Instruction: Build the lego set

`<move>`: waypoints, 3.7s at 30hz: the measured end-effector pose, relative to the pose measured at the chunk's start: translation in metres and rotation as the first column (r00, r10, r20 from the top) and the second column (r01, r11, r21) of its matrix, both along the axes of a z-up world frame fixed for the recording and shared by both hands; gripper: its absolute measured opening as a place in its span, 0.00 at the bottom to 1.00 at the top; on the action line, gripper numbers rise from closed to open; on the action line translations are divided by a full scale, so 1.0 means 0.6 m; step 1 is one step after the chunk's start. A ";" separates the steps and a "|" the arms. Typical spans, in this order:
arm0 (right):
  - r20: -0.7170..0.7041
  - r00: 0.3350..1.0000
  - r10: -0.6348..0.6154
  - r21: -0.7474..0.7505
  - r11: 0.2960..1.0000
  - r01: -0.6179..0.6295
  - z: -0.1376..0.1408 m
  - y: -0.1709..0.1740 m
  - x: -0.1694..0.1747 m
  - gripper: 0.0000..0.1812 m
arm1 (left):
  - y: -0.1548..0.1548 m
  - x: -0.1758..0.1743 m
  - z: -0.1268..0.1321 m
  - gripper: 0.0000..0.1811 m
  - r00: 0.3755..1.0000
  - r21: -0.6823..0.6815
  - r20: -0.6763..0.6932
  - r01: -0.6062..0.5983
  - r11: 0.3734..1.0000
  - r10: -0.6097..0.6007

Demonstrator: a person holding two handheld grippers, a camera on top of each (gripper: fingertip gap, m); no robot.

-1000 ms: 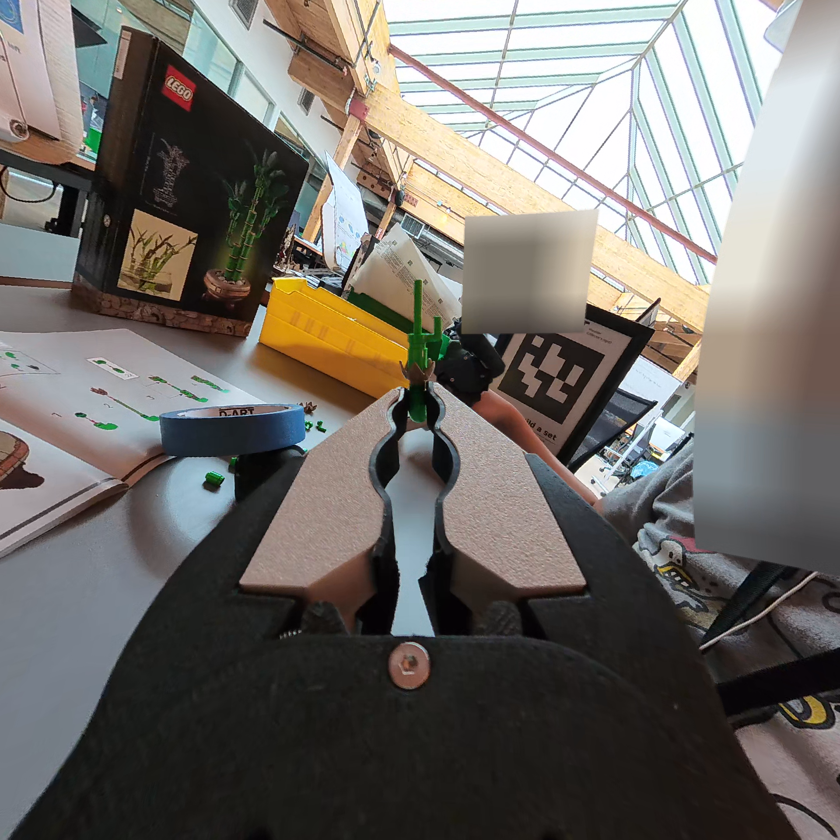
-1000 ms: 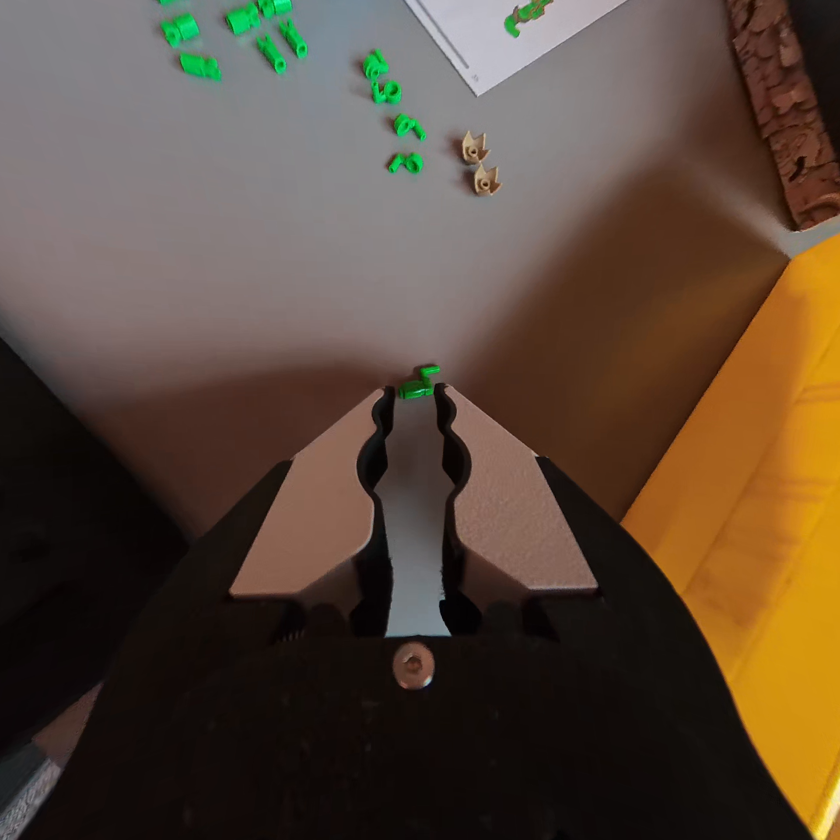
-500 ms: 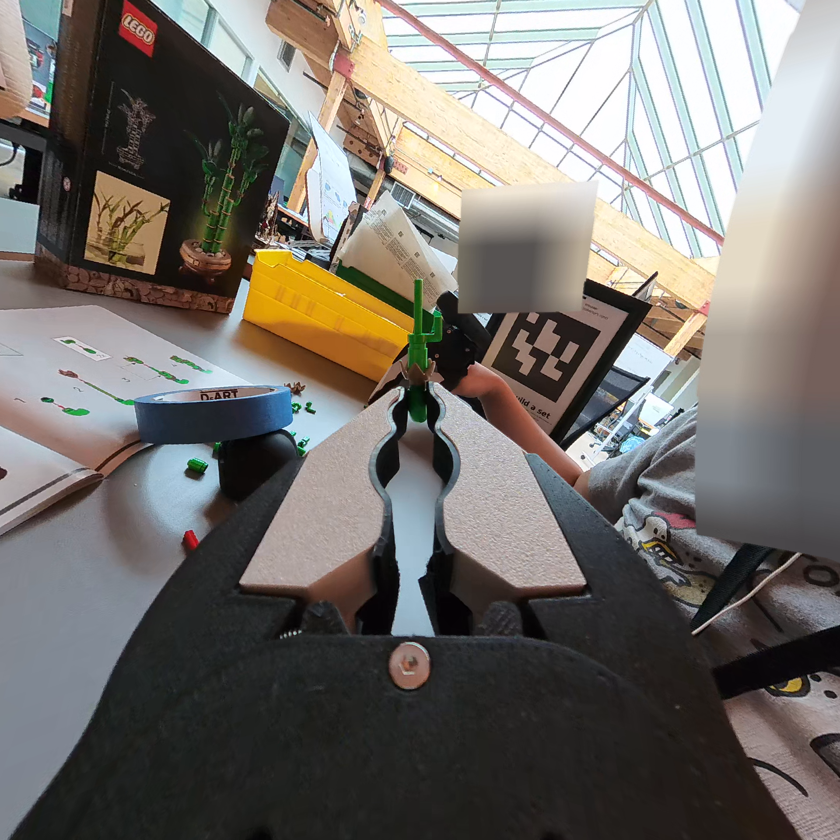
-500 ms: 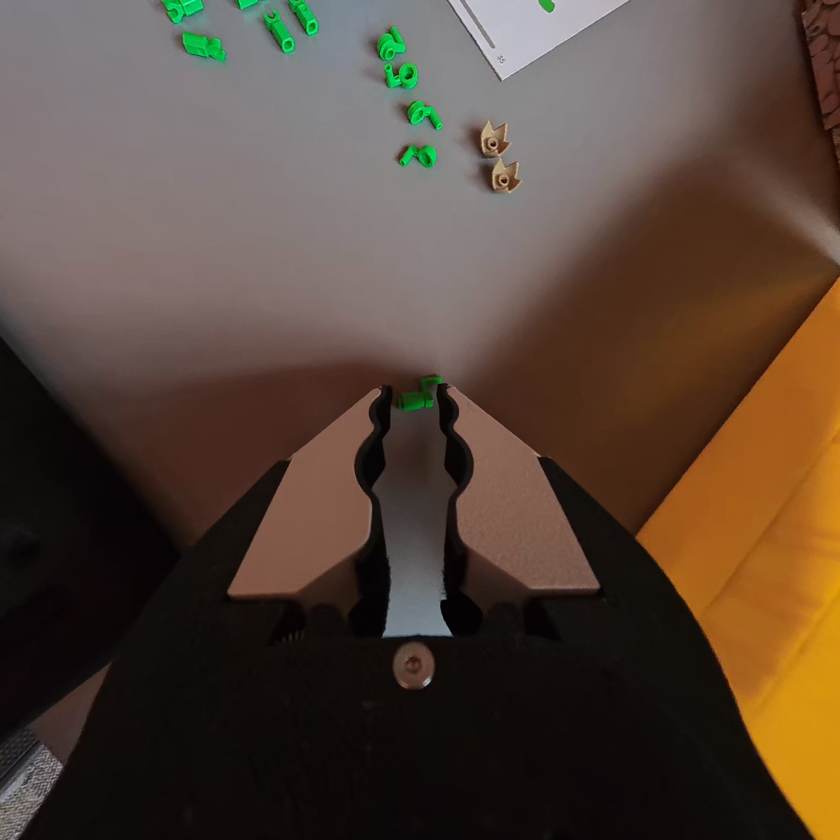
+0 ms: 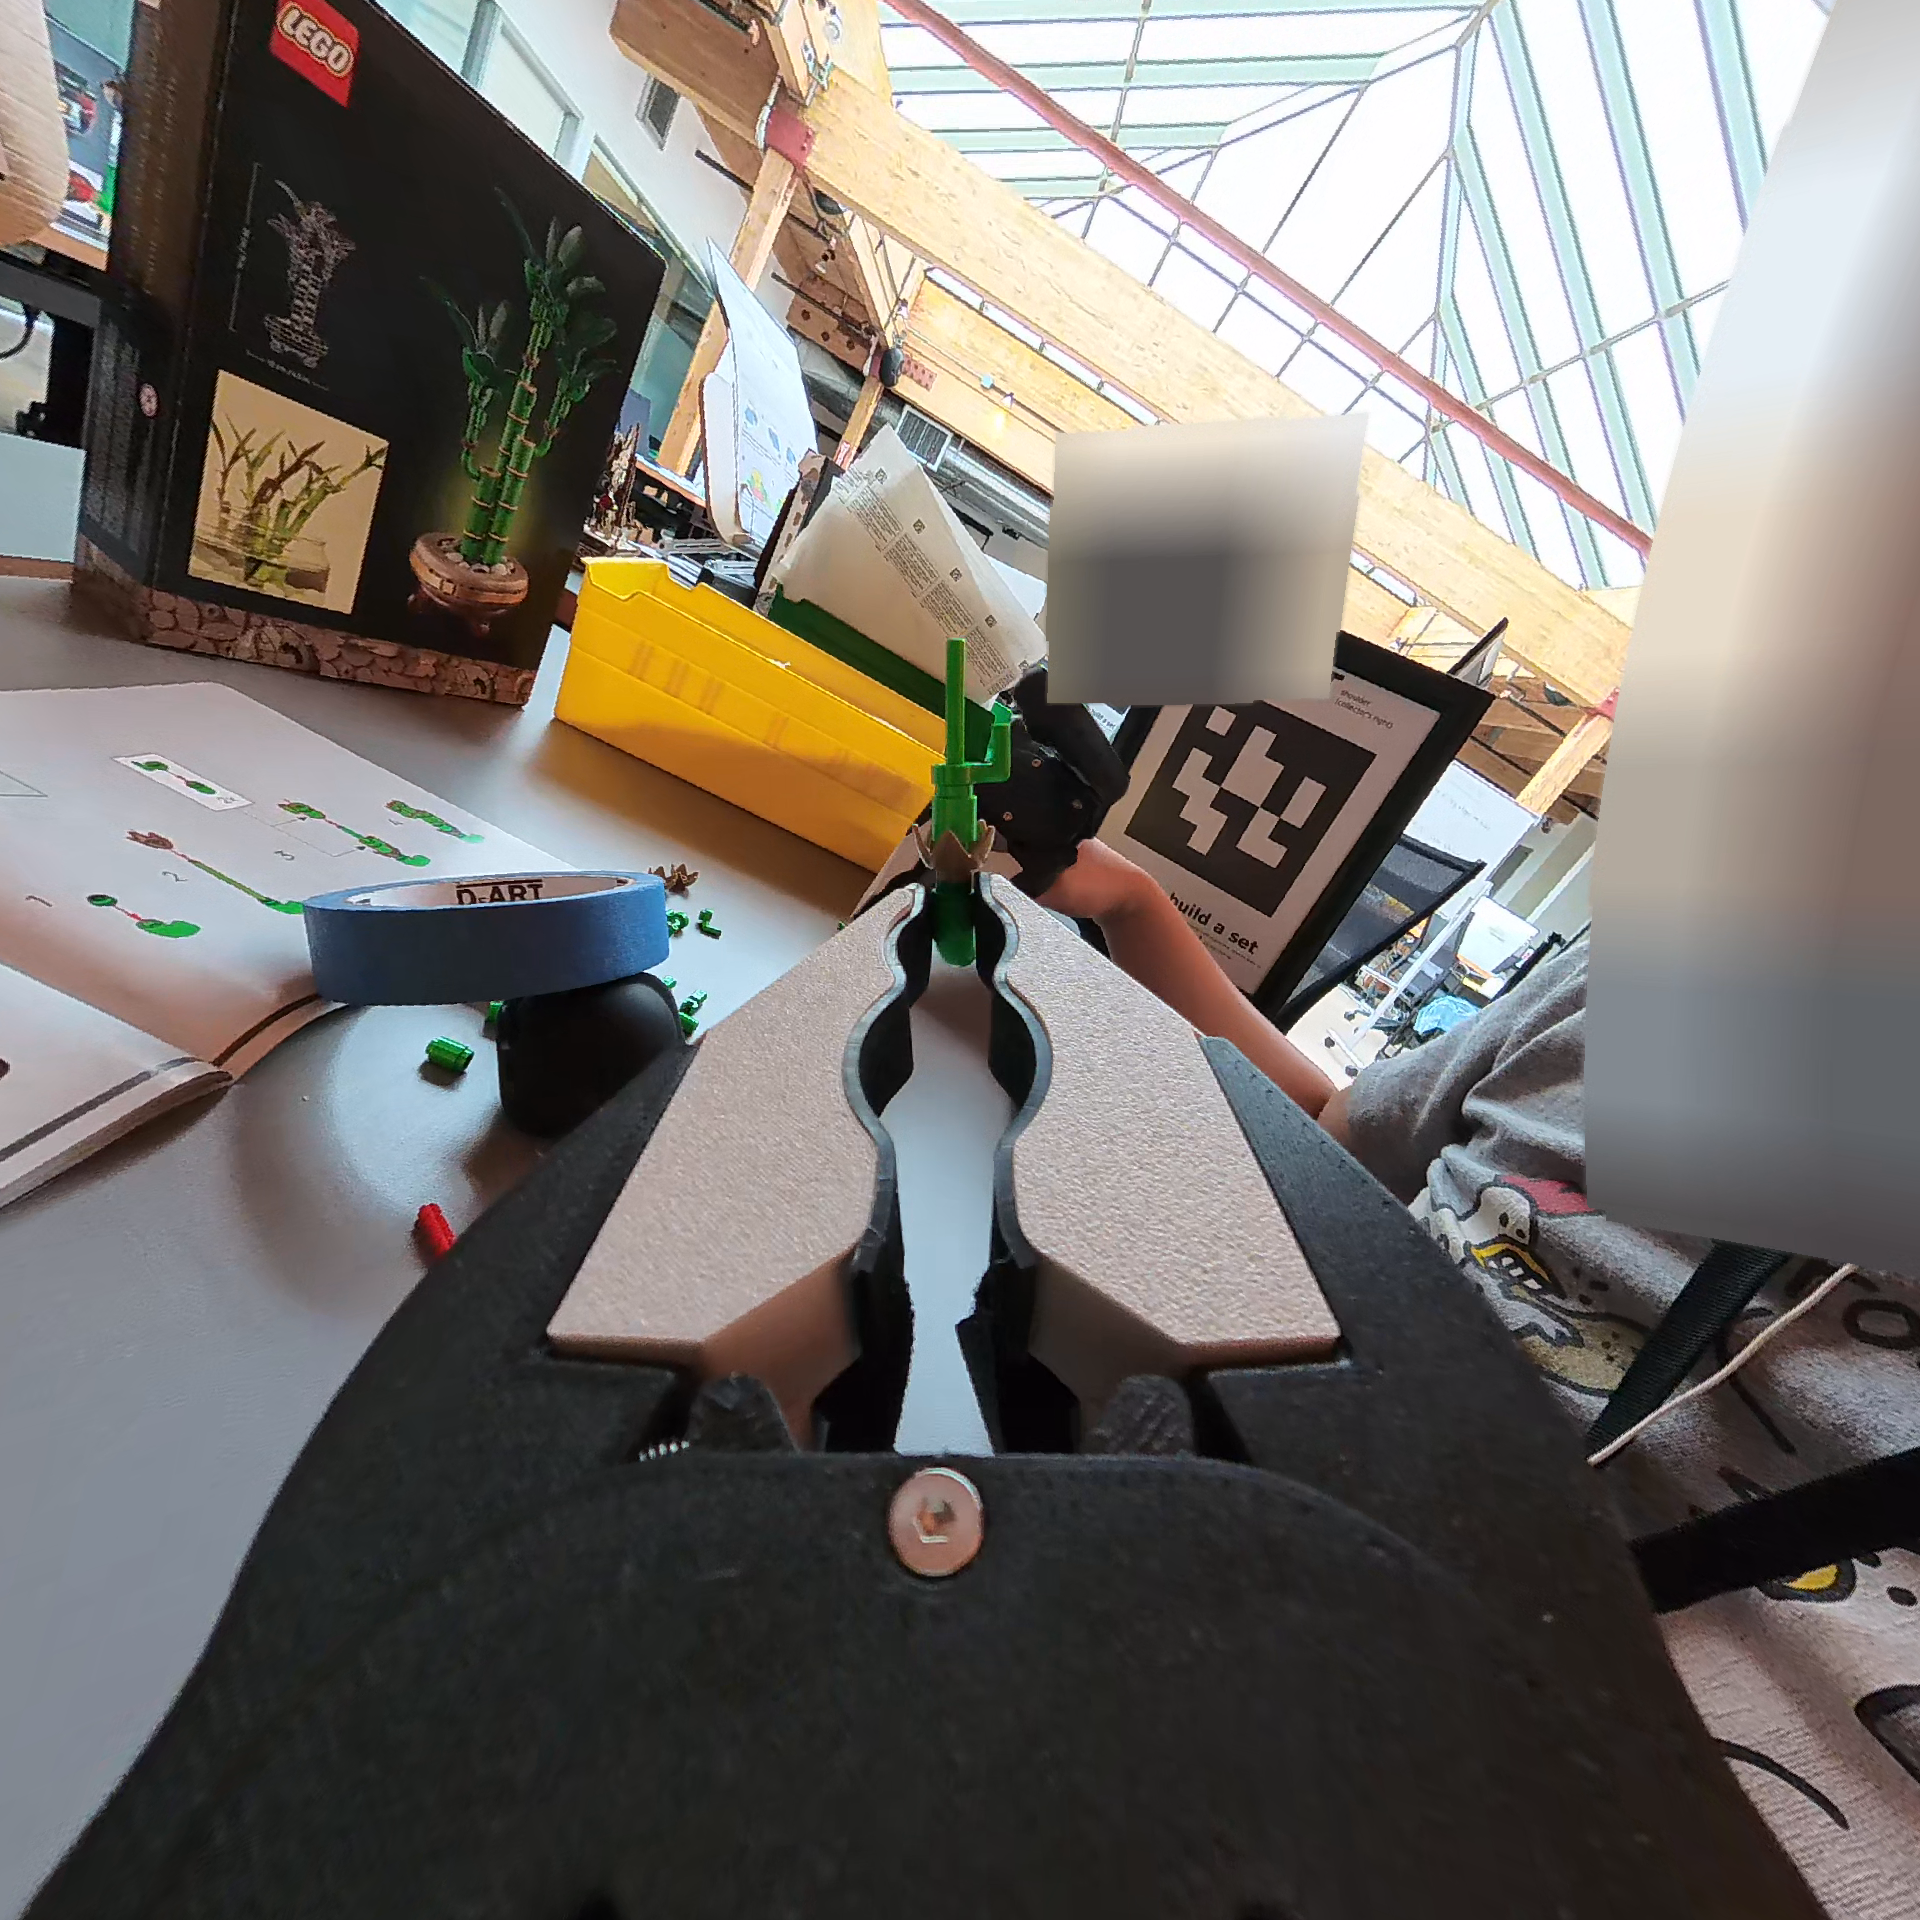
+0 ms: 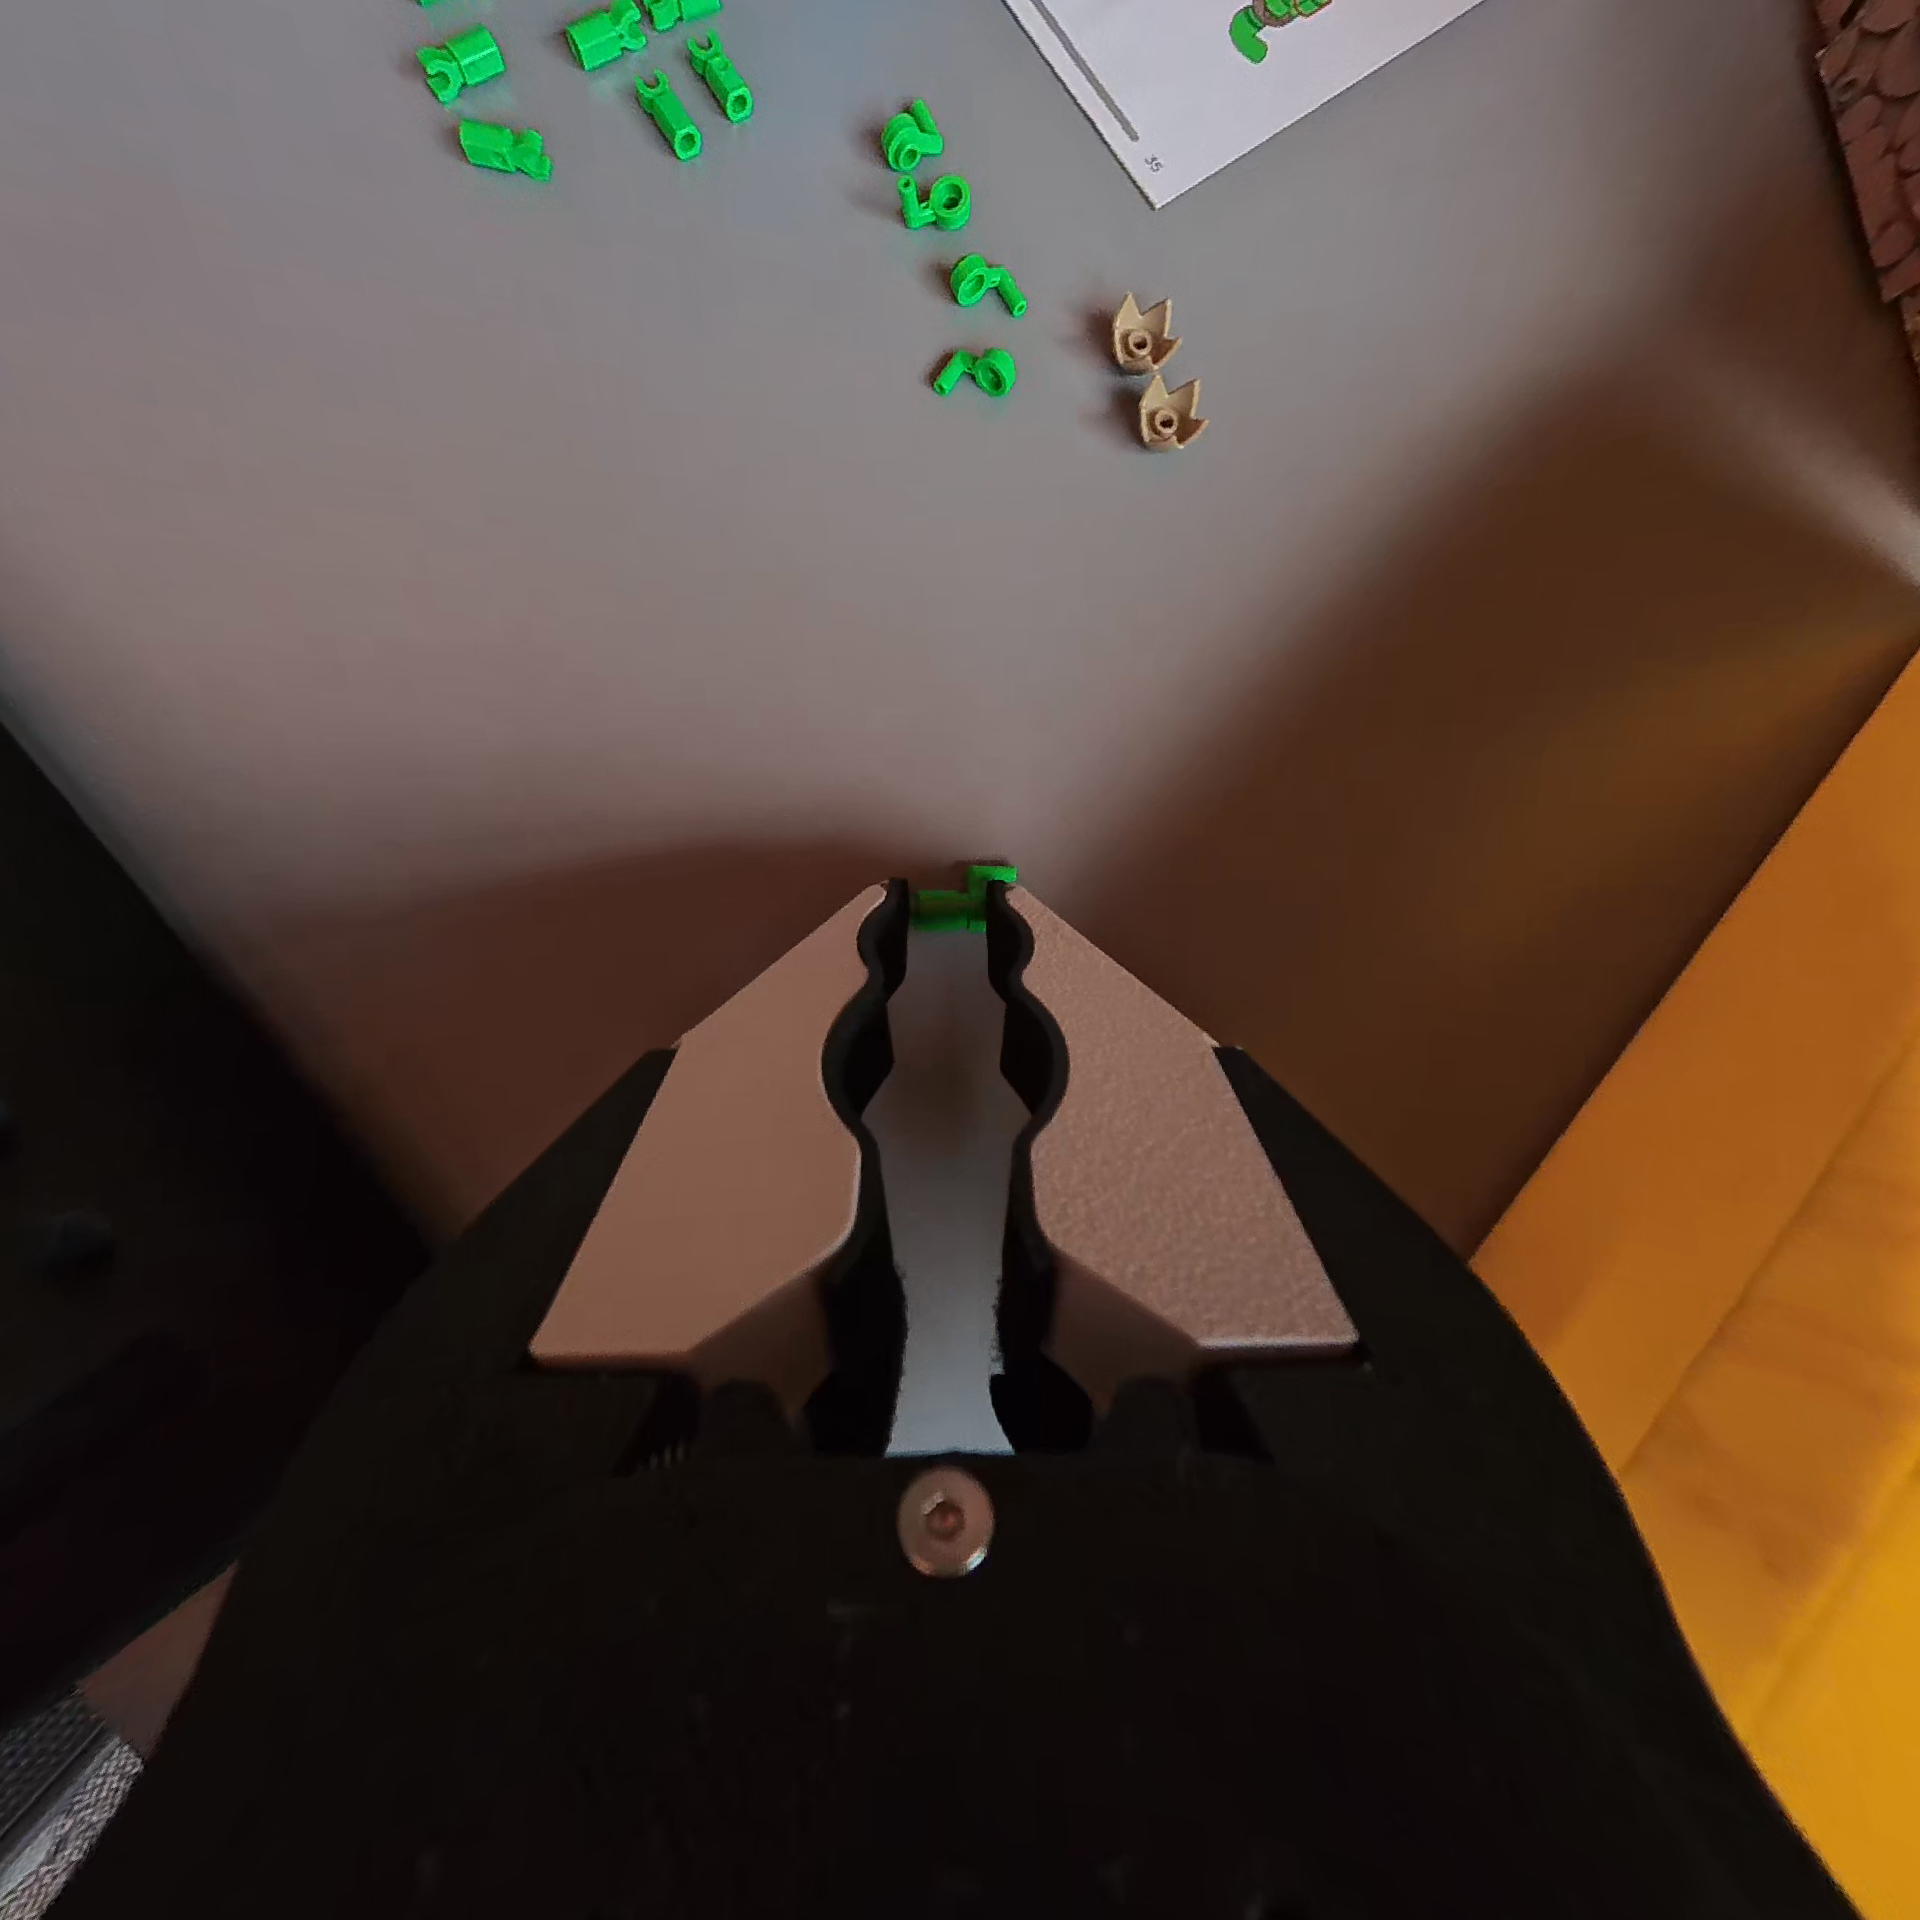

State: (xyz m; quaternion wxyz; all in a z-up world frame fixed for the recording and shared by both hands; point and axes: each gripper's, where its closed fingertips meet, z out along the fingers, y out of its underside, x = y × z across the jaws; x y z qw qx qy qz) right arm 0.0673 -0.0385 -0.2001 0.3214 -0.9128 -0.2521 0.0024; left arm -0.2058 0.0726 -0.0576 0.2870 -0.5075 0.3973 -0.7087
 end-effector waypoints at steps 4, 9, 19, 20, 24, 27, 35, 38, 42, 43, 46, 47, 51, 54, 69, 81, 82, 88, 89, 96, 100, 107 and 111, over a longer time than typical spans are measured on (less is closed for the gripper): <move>0.013 1.000 -0.001 0.037 0.999 0.001 0.003 0.001 -0.004 0.07 | 0.002 0.001 -0.003 0.02 1.000 -0.003 -0.011 -0.006 1.000 0.006; 0.038 0.999 -0.011 0.105 0.994 0.007 0.018 0.009 -0.007 0.07 | 0.009 0.006 -0.019 0.02 0.998 -0.040 -0.062 -0.013 0.999 0.010; -0.114 0.993 -0.011 0.045 0.999 0.016 0.006 0.025 -0.068 0.07 | 0.001 0.012 -0.031 0.02 0.995 -0.052 -0.100 0.016 0.999 -0.021; -0.121 0.993 -0.008 0.048 0.999 0.014 0.007 0.028 -0.074 0.07 | 0.001 0.012 -0.031 0.02 0.995 -0.054 -0.100 0.017 0.998 -0.023; -0.133 0.991 -0.013 0.042 0.999 0.019 0.006 0.038 -0.087 0.07 | 0.001 0.013 -0.032 0.02 0.994 -0.057 -0.103 0.020 0.998 -0.025; -0.150 0.988 -0.021 0.044 0.999 0.028 0.007 0.045 -0.089 0.07 | 0.000 0.013 -0.033 0.02 0.994 -0.054 -0.105 0.021 0.998 -0.026; -0.151 0.988 -0.024 0.042 0.999 0.030 0.002 0.045 -0.094 0.07 | 0.001 0.013 -0.034 0.02 0.994 -0.062 -0.106 0.022 0.998 -0.029; -0.148 0.989 -0.025 0.041 0.999 0.031 0.002 0.044 -0.093 0.07 | 0.000 0.014 -0.035 0.02 0.993 -0.061 -0.110 0.024 0.998 -0.031; -0.148 0.989 -0.030 0.040 0.999 0.036 -0.002 0.043 -0.092 0.09 | 0.001 0.014 -0.036 0.02 0.993 -0.064 -0.113 0.023 0.998 -0.030; -0.151 0.988 -0.028 0.040 0.999 0.034 -0.002 0.042 -0.093 0.10 | 0.001 0.014 -0.036 0.02 0.993 -0.064 -0.113 0.022 0.998 -0.029; -0.135 0.991 -0.019 0.041 0.999 0.025 0.003 0.036 -0.083 0.14 | 0.001 0.014 -0.037 0.02 0.993 -0.066 -0.117 0.020 0.998 -0.028; -0.123 0.992 -0.017 0.046 0.999 0.023 0.009 0.034 -0.075 0.15 | 0.001 0.014 -0.037 0.02 0.993 -0.067 -0.117 0.021 0.998 -0.029; -0.151 0.985 0.081 0.064 0.995 -0.072 0.038 0.027 -0.064 0.14 | 0.000 0.015 -0.037 0.02 0.992 -0.071 -0.118 0.027 0.997 -0.035; -0.076 0.986 0.149 0.026 0.989 -0.148 0.035 0.024 -0.060 0.10 | -0.002 0.016 -0.040 0.02 0.991 -0.065 -0.127 0.030 0.997 -0.038; -0.150 0.949 0.276 -0.023 0.959 -0.283 0.009 0.034 -0.096 0.04 | 0.000 0.019 -0.046 0.02 0.989 -0.073 -0.142 0.028 0.997 -0.038; -0.188 0.952 0.240 0.045 0.971 -0.236 0.016 0.035 -0.092 0.09 | 0.001 0.019 -0.048 0.02 0.989 -0.078 -0.145 0.025 0.997 -0.036; -0.189 0.952 0.239 0.049 0.971 -0.234 0.015 0.034 -0.093 0.10 | 0.001 0.019 -0.048 0.02 0.989 -0.077 -0.145 0.025 0.997 -0.036; -0.203 0.955 0.217 0.060 0.976 -0.210 0.008 0.031 -0.095 0.14 | 0.003 0.018 -0.047 0.02 0.990 -0.083 -0.141 0.020 0.996 -0.032; -0.208 0.954 0.215 0.059 0.977 -0.207 0.007 0.031 -0.097 0.14 | 0.003 0.018 -0.047 0.02 0.989 -0.081 -0.142 0.020 0.996 -0.032; -0.197 0.963 0.186 0.053 0.983 -0.179 -0.001 0.034 -0.097 0.13 | 0.003 0.017 -0.046 0.02 0.990 -0.080 -0.139 0.018 0.997 -0.029; -0.191 0.966 0.175 0.053 0.984 -0.168 -0.001 0.036 -0.098 0.10 | 0.003 0.017 -0.045 0.02 0.990 -0.079 -0.137 0.018 0.997 -0.029; -0.180 0.967 0.180 0.056 0.983 -0.172 -0.001 0.035 -0.107 0.05 | 0.004 0.016 -0.043 0.02 0.990 -0.086 -0.136 0.016 0.996 -0.028; -0.177 0.968 0.178 0.059 0.984 -0.170 -0.001 0.035 -0.109 0.05 | 0.004 0.014 -0.041 0.02 0.991 -0.084 -0.132 0.013 0.996 -0.024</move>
